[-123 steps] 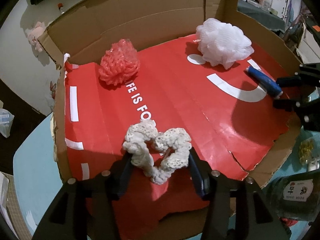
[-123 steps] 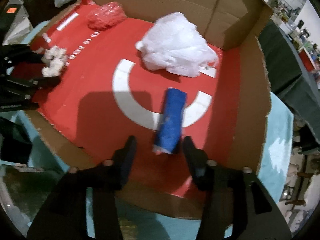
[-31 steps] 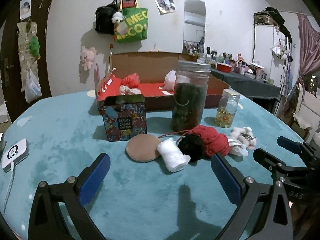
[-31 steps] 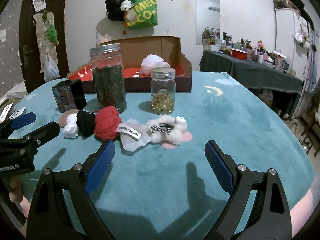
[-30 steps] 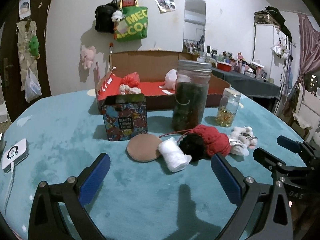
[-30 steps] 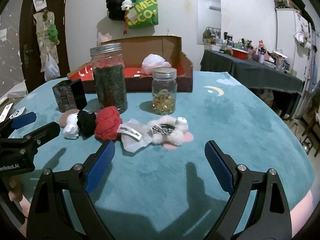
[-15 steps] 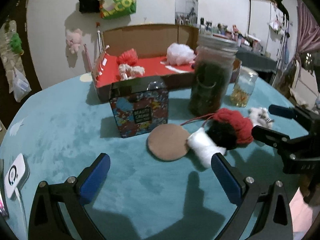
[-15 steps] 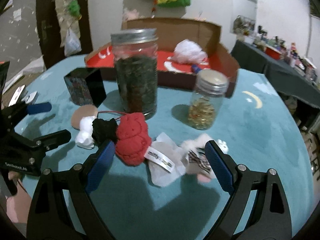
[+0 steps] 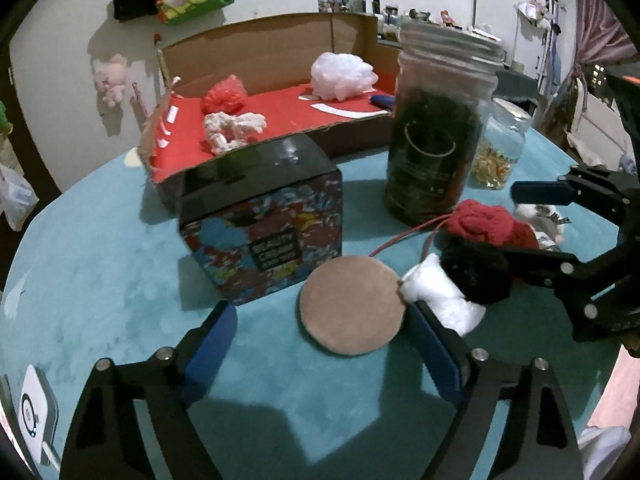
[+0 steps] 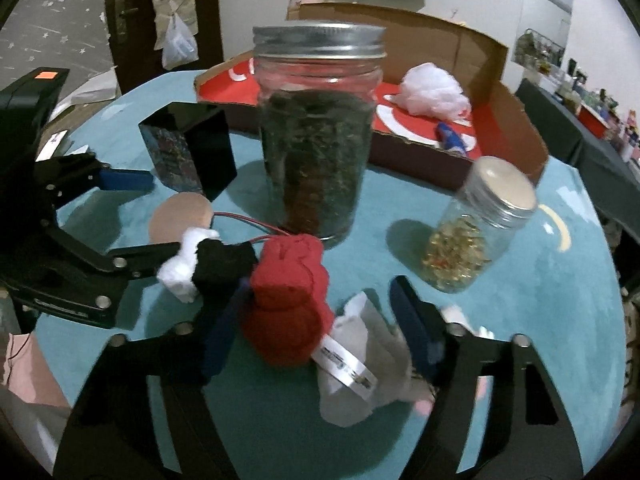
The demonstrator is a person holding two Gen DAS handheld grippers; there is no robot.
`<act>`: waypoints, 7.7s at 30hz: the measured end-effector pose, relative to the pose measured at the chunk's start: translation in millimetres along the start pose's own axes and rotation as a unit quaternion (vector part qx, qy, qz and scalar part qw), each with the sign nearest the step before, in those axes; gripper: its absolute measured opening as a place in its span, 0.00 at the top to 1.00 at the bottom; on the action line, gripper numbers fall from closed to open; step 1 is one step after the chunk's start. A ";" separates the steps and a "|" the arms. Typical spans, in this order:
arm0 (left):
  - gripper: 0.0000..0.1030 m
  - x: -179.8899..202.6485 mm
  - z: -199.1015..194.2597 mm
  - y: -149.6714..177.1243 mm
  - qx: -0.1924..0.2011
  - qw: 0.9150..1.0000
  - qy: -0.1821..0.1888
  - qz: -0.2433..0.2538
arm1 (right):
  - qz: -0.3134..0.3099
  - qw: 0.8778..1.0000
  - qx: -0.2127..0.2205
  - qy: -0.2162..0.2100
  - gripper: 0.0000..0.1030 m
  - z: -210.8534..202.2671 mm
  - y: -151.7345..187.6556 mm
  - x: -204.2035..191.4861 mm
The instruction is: Organize soft objects
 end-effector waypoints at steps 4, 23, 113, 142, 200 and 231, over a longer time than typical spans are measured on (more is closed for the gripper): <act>0.39 6.1 1.3 -0.8 -0.003 0.999 0.036 -0.004 | 0.023 0.997 -0.005 -0.069 0.68 3.7 0.2 -6.2; 0.76 17.2 -56.0 -14.7 0.059 0.997 0.051 -0.024 | 0.078 0.991 0.068 -0.084 0.68 -47.2 -2.4 13.2; 0.78 -30.7 -39.2 0.1 0.025 0.994 0.067 -0.086 | 0.177 0.976 0.063 -0.108 0.71 -66.3 23.8 83.6; 0.78 -100.3 -10.3 -11.4 -0.016 0.998 0.060 -0.031 | 0.097 0.994 0.012 -0.052 0.71 -42.0 -2.1 158.7; 0.71 -17.8 134.0 -174.6 -0.161 0.976 0.074 0.127 | 0.070 0.976 -0.190 -0.078 0.69 137.8 -170.1 127.2; 0.28 -34.9 60.6 -192.8 -0.051 0.995 0.056 0.058 | 0.052 0.990 -0.124 -0.051 0.36 67.2 -185.6 121.8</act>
Point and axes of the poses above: each gripper's, at about its wrist camera, not at the fingertips, and z roughly the way its jaws point, x to its right, y to its underside, the point moved 8 cm from there along z, roughly the way its jaws point, and after that the axes turned 1 degree about -x, right-handed, at the moved point
